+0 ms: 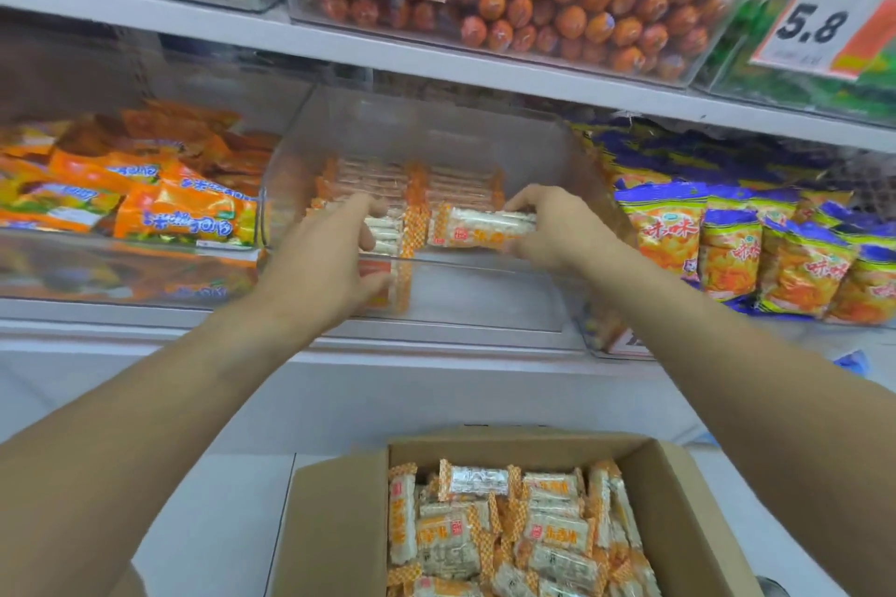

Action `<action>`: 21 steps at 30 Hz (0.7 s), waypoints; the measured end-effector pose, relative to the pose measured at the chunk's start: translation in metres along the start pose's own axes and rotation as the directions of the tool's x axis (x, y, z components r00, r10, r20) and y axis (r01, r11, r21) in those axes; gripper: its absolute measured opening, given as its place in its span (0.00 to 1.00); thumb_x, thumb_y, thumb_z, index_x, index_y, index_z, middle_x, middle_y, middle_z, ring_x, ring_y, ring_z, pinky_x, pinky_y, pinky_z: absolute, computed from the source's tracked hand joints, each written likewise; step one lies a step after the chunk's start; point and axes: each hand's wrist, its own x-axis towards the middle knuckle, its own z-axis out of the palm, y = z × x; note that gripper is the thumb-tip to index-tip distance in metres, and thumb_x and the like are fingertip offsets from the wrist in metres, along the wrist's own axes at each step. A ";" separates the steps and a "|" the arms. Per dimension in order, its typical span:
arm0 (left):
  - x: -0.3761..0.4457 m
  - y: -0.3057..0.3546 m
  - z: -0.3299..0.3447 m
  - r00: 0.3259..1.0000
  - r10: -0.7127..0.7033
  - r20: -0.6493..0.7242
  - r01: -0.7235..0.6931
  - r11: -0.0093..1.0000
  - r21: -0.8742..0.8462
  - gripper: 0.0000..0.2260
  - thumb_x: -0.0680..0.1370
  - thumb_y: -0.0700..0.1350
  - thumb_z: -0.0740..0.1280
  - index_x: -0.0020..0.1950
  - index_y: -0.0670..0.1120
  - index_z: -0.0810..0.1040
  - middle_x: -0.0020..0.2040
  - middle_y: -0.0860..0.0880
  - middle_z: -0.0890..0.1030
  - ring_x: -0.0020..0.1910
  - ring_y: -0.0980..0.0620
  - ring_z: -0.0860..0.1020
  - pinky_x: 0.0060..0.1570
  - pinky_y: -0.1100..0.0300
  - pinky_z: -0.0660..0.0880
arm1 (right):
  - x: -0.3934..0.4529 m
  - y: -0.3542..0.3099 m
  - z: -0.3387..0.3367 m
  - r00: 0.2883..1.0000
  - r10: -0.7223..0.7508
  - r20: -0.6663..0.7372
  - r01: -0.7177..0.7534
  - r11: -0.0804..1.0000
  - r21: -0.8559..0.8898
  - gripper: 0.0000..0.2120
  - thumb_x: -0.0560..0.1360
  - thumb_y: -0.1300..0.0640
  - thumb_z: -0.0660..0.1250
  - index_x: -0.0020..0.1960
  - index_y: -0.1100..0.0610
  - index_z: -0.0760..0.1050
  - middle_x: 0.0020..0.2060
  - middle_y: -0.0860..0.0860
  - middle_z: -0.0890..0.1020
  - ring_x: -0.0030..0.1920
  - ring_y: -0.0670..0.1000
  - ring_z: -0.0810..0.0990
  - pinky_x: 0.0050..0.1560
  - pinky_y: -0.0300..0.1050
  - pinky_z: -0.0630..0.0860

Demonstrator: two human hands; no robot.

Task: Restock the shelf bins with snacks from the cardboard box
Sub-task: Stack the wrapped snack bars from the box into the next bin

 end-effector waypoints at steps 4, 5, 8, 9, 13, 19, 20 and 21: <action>0.003 -0.002 0.000 0.999 0.034 -0.006 -0.034 0.999 -0.030 0.13 0.68 0.42 0.78 0.46 0.53 0.78 0.38 0.55 0.78 0.41 0.51 0.76 0.42 0.57 0.71 | 0.036 -0.005 0.021 0.987 0.093 0.129 -0.096 0.995 0.019 0.25 0.66 0.57 0.81 0.62 0.53 0.80 0.62 0.53 0.81 0.61 0.53 0.80 0.60 0.41 0.75; 0.003 -0.002 0.001 0.999 0.053 -0.003 -0.053 0.998 -0.022 0.12 0.67 0.42 0.77 0.42 0.53 0.78 0.36 0.56 0.77 0.39 0.52 0.75 0.40 0.58 0.68 | 0.040 -0.006 0.026 0.987 0.108 0.122 -0.110 0.994 0.008 0.25 0.65 0.57 0.81 0.61 0.55 0.80 0.60 0.53 0.82 0.59 0.53 0.81 0.60 0.42 0.76; 0.004 -0.002 0.001 0.997 0.075 -0.003 -0.075 0.997 -0.021 0.09 0.67 0.41 0.77 0.39 0.52 0.79 0.35 0.56 0.76 0.38 0.53 0.72 0.38 0.59 0.64 | 0.049 -0.008 0.037 0.986 0.152 0.071 -0.152 0.988 0.001 0.23 0.65 0.59 0.79 0.57 0.58 0.79 0.55 0.55 0.83 0.56 0.55 0.82 0.54 0.43 0.79; 0.004 -0.003 0.001 0.997 0.074 -0.005 -0.074 0.997 -0.027 0.09 0.68 0.41 0.77 0.40 0.52 0.79 0.35 0.56 0.76 0.38 0.53 0.72 0.38 0.59 0.65 | 0.051 -0.008 0.040 0.985 0.155 0.080 -0.156 0.988 0.013 0.21 0.65 0.58 0.79 0.56 0.57 0.78 0.56 0.56 0.82 0.57 0.55 0.80 0.54 0.42 0.77; 0.005 -0.004 0.003 0.998 0.057 -0.004 -0.057 0.998 -0.034 0.09 0.68 0.42 0.76 0.40 0.53 0.78 0.38 0.55 0.80 0.41 0.51 0.76 0.42 0.56 0.73 | 0.054 -0.012 0.047 0.983 0.152 0.104 -0.154 0.988 0.009 0.16 0.65 0.56 0.79 0.49 0.51 0.76 0.62 0.56 0.75 0.55 0.51 0.69 0.59 0.39 0.69; 0.005 -0.002 0.002 1.000 0.015 0.019 -0.014 1.000 -0.012 0.10 0.69 0.44 0.76 0.46 0.54 0.80 0.41 0.57 0.78 0.45 0.48 0.79 0.52 0.52 0.75 | 0.042 -0.017 0.028 0.992 0.092 0.080 -0.097 0.993 0.060 0.21 0.64 0.57 0.82 0.54 0.53 0.79 0.63 0.56 0.76 0.55 0.49 0.73 0.50 0.37 0.70; 0.005 -0.002 0.002 1.000 0.017 0.026 -0.017 1.000 -0.003 0.11 0.69 0.44 0.76 0.45 0.55 0.78 0.41 0.57 0.78 0.47 0.47 0.79 0.54 0.51 0.74 | 0.036 -0.018 0.022 0.997 0.069 0.034 -0.071 0.996 0.058 0.19 0.65 0.57 0.81 0.53 0.52 0.79 0.61 0.56 0.78 0.53 0.49 0.75 0.49 0.37 0.69; 0.006 -0.002 0.001 0.999 0.026 0.021 -0.027 1.000 0.012 0.12 0.69 0.43 0.76 0.46 0.56 0.77 0.43 0.56 0.78 0.49 0.47 0.78 0.54 0.51 0.73 | 0.030 -0.018 0.015 0.999 0.025 -0.048 -0.023 0.999 0.049 0.16 0.67 0.56 0.79 0.52 0.52 0.80 0.57 0.54 0.81 0.52 0.49 0.78 0.49 0.37 0.70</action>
